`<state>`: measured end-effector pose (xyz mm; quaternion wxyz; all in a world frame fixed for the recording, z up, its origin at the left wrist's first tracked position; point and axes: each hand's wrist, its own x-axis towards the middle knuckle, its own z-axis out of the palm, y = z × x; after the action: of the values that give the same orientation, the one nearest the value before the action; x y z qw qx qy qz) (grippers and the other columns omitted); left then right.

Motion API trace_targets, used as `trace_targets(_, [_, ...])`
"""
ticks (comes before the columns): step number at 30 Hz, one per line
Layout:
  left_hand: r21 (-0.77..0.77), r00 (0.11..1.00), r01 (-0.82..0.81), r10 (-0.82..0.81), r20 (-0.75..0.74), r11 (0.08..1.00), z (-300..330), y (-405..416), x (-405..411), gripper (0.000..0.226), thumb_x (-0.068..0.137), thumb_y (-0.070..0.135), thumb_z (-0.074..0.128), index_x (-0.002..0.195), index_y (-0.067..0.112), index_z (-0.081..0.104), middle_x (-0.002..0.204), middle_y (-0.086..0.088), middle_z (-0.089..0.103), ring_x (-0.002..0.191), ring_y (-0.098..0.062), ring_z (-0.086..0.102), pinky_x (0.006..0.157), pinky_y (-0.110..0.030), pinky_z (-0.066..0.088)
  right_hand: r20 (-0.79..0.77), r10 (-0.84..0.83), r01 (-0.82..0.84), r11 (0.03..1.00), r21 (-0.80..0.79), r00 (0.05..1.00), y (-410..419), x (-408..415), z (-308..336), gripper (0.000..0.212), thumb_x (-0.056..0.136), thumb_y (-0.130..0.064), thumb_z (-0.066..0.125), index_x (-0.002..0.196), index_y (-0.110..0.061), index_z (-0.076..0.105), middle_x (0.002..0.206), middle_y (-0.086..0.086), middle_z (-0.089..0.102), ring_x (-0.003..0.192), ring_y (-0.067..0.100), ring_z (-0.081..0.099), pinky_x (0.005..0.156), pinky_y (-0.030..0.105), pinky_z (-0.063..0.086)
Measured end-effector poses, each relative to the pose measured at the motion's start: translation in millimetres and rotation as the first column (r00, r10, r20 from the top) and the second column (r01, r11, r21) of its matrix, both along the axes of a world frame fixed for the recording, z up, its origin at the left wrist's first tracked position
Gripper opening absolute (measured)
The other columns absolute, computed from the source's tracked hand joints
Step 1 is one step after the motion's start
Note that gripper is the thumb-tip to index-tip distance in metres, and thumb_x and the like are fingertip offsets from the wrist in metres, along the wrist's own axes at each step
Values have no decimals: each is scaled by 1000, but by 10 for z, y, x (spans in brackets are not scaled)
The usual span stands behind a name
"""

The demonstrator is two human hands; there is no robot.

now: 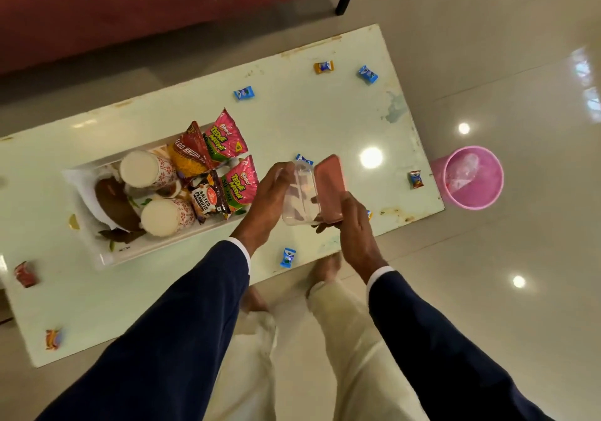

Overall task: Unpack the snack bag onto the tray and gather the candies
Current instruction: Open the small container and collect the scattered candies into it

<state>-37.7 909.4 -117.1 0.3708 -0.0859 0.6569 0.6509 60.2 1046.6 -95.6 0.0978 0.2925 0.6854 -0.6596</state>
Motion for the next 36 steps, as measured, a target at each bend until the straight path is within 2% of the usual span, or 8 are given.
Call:
trace_targets(6, [89, 988, -90, 78, 136, 992, -283, 98, -49, 91, 72, 78, 70, 135, 13, 57, 125, -14, 66, 100, -25, 70, 69, -47, 62, 143, 95, -110, 989, 98, 985, 731, -283, -328, 27, 105, -40, 37, 94, -32, 61, 81, 8, 72, 61, 25, 74, 53, 31, 60])
trace_targets(9, [65, 973, -181, 169, 160, 981, -429, 319, -49, 69, 76, 63, 75, 132, 25, 60, 134, -13, 64, 106, -27, 71, 73, -46, 61, 199, -34, -22, 961, 275, 979, 1317, -535, -653, 26, 107, -27, 37, 92, -21, 57, 81, 8, 69, 61, 20, 69, 52, 29, 57])
trace_targets(16, [33, 976, -182, 177, 124, 983, -637, 823, -121, 51, 86, 42, 69, 135, 37, 62, 135, -4, 58, 121, -28, 65, 82, -42, 59, 474, -98, 13, 984, 179, 875, 2044, -899, -1185, 29, 101, -23, 54, 122, -5, 49, 122, 20, 64, 72, 24, 68, 75, 40, 62])
trace_targets(21, [46, 969, -197, 188, 158, 979, -669, 1084, -151, 53, 86, 34, 59, 138, 32, 61, 128, 4, 61, 114, -21, 65, 80, -40, 54, 407, -30, -198, 839, 506, 913, 2032, -757, -994, 58, 91, -46, 66, 134, -13, 47, 136, 10, 47, 115, 30, 57, 99, 45, 49])
trace_targets(27, [171, 943, -188, 129, 306, 967, -681, 1319, -223, 56, 96, 34, 45, 146, 10, 53, 150, -21, 52, 121, -37, 60, 81, -46, 52, 289, 457, -486, 873, 34, 841, 1751, -700, -771, 26, 102, -39, 49, 125, -27, 57, 83, -2, 66, 63, 1, 62, 55, 16, 45])
trace_targets(30, [-3, 960, -169, 165, 226, 986, -718, 1366, -242, 38, 105, 29, 47, 141, 23, 57, 148, -8, 55, 130, -28, 59, 93, -56, 55, 306, 394, -459, 871, 177, 866, 1727, -848, -863, 23, 101, -25, 50, 122, -19, 58, 78, 4, 69, 65, 10, 66, 62, 27, 51])
trace_targets(33, [-330, 989, -150, 147, -36, 932, -775, 1316, -260, 38, 103, 18, 54, 140, 26, 56, 143, 3, 56, 120, -13, 59, 97, -46, 56, 307, 324, -420, 844, 333, 895, 1672, -1034, -939, 32, 95, -18, 54, 126, -15, 54, 83, 7, 68, 71, 26, 65, 68, 34, 54])
trace_targets(36, [-372, 993, -110, 89, -74, 922, -806, 1254, -315, 43, 100, 14, 56, 141, 26, 55, 140, 2, 57, 107, -8, 61, 90, -37, 56, 310, 294, -396, 848, 353, 904, 1594, -1232, -999, 39, 91, -12, 54, 130, -12, 51, 96, 14, 69, 77, 33, 69, 65, 41, 60])
